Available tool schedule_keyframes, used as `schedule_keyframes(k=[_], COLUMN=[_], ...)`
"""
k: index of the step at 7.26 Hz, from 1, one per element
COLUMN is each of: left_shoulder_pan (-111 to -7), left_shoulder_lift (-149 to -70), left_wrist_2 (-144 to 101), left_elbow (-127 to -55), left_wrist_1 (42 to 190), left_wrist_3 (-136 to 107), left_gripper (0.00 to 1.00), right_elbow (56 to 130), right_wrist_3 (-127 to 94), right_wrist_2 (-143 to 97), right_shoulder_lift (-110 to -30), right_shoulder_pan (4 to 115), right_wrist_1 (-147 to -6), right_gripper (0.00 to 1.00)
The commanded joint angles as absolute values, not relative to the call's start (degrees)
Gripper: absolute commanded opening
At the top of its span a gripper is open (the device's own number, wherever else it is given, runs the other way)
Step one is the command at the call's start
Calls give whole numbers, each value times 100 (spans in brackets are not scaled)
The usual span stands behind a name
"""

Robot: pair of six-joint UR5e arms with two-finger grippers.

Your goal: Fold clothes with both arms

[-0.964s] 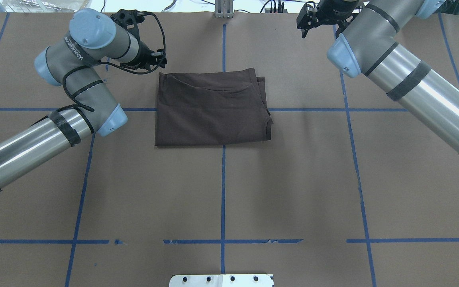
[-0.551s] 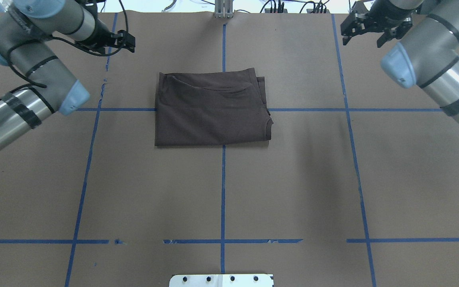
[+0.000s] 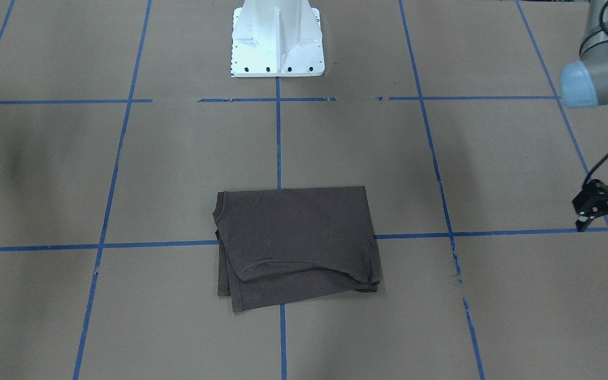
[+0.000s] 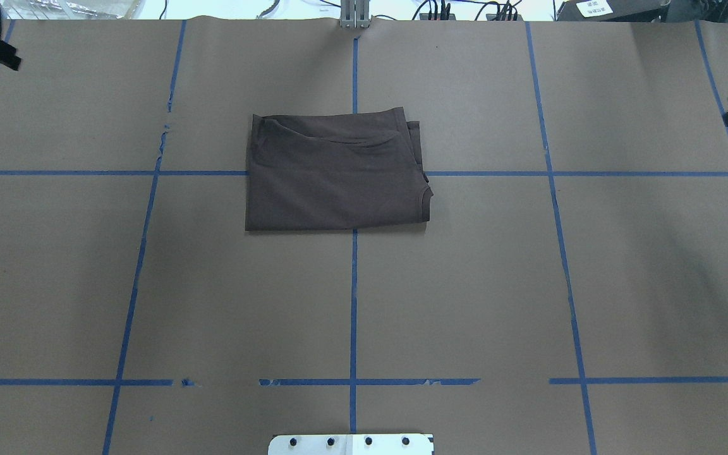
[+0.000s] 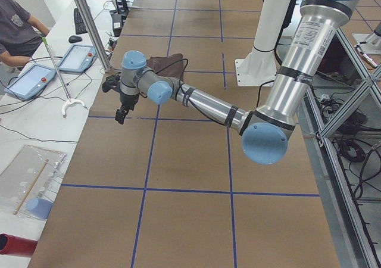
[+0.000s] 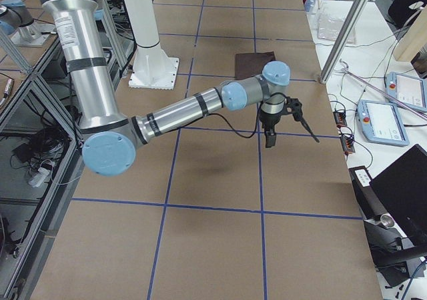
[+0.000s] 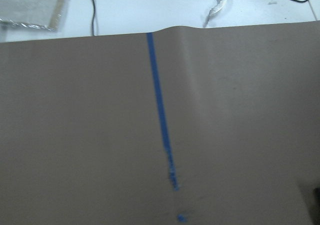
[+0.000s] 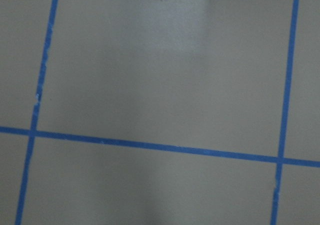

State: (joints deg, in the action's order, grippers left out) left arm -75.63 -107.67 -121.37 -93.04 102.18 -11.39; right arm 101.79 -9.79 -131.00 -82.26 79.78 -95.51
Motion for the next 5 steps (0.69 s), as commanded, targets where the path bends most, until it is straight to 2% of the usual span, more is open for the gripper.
schedule_keyframes(k=[1, 3, 5], left_shoulder_pan=[-8618, -8877, -8868], left_shoulder_lift=[-10206, -9381, -9256], left_wrist_2=[-12366, -12864, -12718], left_elbow=[-9256, -9167, -8660], left_wrist_1=[9923, 10420, 10977], left_wrist_3=[1309, 1917, 1661], left_gripper=[100, 100, 100], right_elbow=[10082, 10089, 10002], right_wrist_3=[1090, 1582, 1608], right_wrist_2=[-13386, -13237, -13202], right_shoulder_lift=[-9068, -9438, -9632], right_shoulder_pan=[9058, 9413, 9457], right_wrist_1=[-9834, -9827, -9826], right_gripper=[100, 100, 100])
